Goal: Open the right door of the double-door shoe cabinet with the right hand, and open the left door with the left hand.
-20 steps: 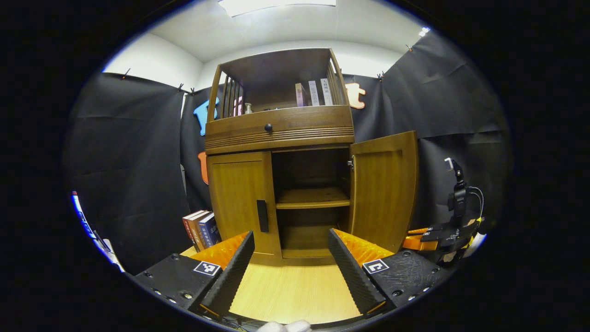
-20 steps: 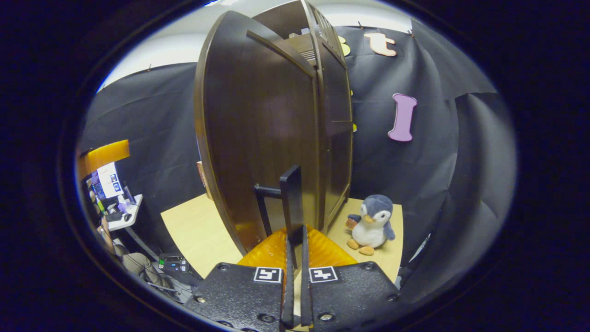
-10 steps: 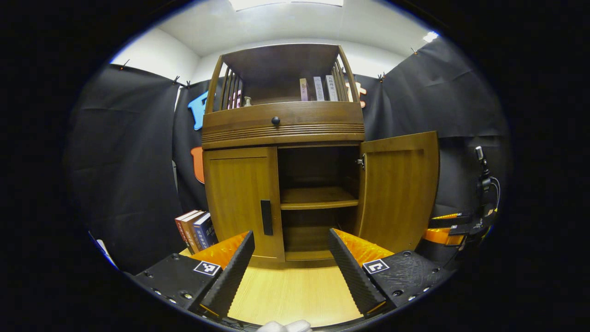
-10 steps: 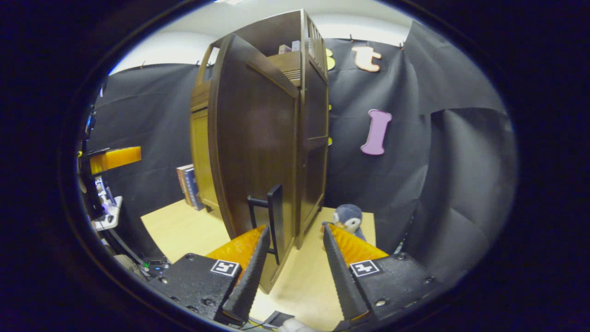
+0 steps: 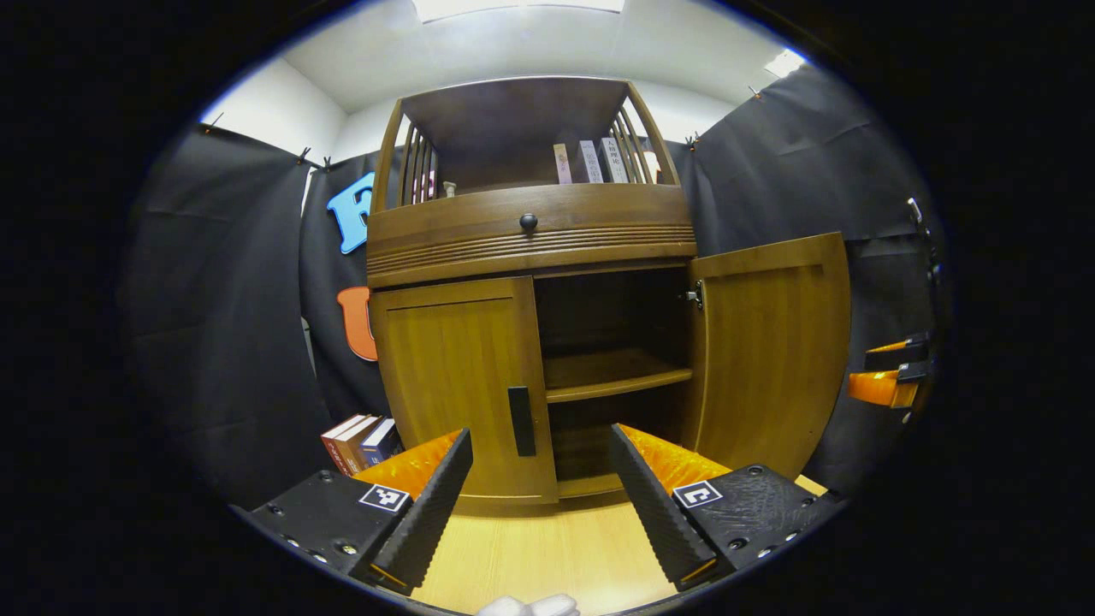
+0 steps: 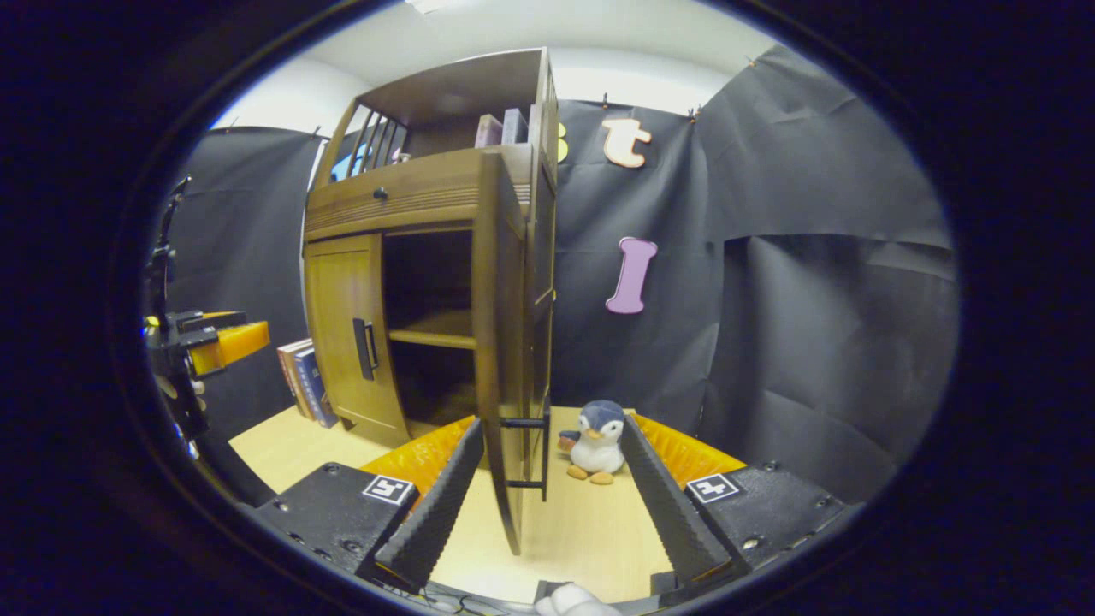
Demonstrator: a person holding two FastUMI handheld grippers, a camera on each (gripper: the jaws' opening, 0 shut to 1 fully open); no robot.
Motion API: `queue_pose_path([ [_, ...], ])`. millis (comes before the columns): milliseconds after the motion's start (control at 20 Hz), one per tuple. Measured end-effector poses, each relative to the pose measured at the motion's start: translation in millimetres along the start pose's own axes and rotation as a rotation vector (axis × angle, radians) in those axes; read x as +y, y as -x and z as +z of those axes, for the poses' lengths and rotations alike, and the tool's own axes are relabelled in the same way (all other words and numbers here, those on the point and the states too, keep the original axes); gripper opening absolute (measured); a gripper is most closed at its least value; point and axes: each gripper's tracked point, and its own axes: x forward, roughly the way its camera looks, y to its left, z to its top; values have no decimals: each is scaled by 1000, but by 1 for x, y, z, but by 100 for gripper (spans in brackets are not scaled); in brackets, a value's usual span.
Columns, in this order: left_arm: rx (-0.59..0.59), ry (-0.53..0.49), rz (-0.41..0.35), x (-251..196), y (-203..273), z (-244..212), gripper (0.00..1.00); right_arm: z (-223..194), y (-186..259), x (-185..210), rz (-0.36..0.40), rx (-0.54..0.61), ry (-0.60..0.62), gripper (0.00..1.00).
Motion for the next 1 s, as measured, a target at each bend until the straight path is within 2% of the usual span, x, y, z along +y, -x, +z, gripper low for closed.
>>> queue_pose_path([
  [100, -2, 9, -21, 7, -5, -5, 96, 3, 5, 26, -33, -19, 3, 99],
  [150, 3, 9, -25, 13, -8, -7, 100, 3, 6, 41, -44, -20, -1, 99],
  [200, 5, 7, -28, 19, -9, -10, 96, 1, 4, 54, -59, -20, -5, 100],
  [250, 4, 4, -23, 26, -11, -13, 100, -1, 2, 67, -74, -20, -10, 100],
  [350, 4, 8, -23, 36, -15, -19, 96, 1, -5, 91, -109, -29, -40, 100],
  [550, 8, 21, -22, 49, -31, -35, 96, -3, -16, 143, -74, -5, -67, 100],
  [700, -18, 29, -26, 50, -56, -36, 96, -1, -22, 158, -61, 19, -60, 100],
  [1000, -42, 78, -32, 49, -134, -43, 95, 11, -23, 156, -85, 44, -37, 100],
])
